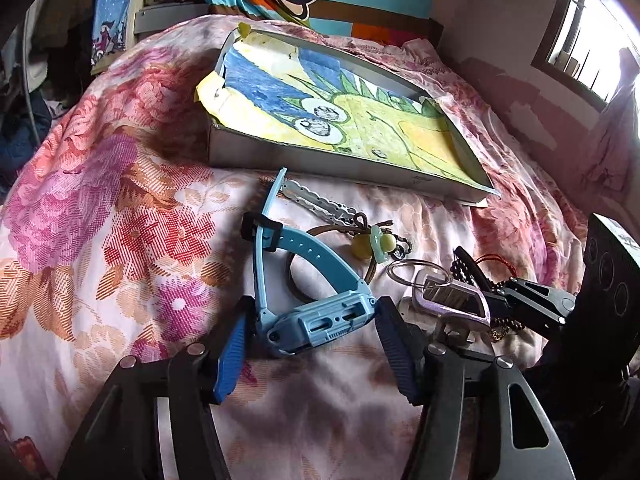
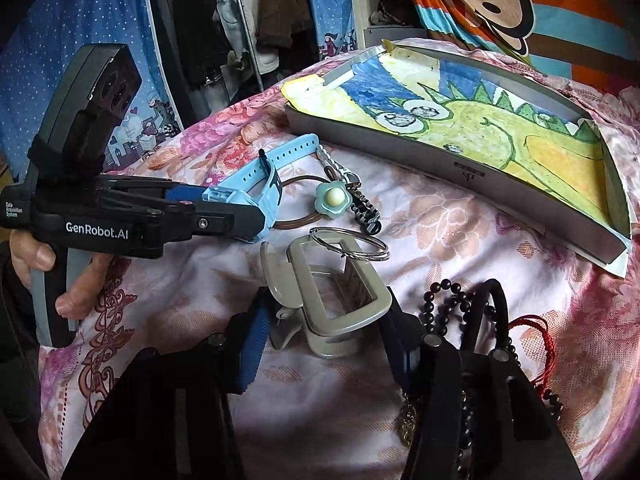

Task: Organize jewelry
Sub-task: 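Grasp the blue watch with the left tool while the right tool grasps the beige hair clip, then carry the watch with the left tool into the tray while the right tool carries the clip there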

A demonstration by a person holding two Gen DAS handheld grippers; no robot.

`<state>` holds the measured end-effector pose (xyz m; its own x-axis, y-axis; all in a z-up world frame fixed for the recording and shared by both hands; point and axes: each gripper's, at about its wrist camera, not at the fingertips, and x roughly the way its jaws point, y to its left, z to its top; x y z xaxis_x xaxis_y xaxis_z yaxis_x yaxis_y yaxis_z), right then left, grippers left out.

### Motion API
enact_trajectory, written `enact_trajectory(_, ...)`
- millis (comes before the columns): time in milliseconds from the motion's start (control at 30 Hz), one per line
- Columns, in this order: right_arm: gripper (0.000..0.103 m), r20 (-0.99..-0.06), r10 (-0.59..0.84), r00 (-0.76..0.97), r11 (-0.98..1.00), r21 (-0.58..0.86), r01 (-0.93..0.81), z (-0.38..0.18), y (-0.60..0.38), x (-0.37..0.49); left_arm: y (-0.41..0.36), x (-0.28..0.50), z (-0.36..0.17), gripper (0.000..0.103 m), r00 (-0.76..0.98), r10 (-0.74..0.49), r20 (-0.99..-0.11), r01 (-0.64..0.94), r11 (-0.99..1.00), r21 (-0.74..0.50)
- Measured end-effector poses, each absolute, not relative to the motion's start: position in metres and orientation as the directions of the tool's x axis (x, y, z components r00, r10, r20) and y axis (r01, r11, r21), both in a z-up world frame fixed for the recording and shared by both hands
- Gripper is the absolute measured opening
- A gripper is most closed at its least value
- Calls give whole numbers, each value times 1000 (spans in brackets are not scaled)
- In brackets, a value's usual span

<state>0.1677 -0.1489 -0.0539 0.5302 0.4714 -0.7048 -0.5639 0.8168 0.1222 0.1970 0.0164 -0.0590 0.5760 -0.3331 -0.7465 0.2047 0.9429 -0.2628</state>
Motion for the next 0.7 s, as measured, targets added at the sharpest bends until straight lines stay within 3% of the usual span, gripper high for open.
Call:
enact_trajectory(367, 47, -718, 515, 468, 812, 233, -536, -47, -158, 155, 19, 176, -59, 58, 565, -339, -753, 162, 940, -301)
enact_trajectory(700, 47, -694, 483, 534, 851, 229, -473, -34, -182, 125, 19, 141, -61, 58, 576, -349, -739, 112, 930, -351)
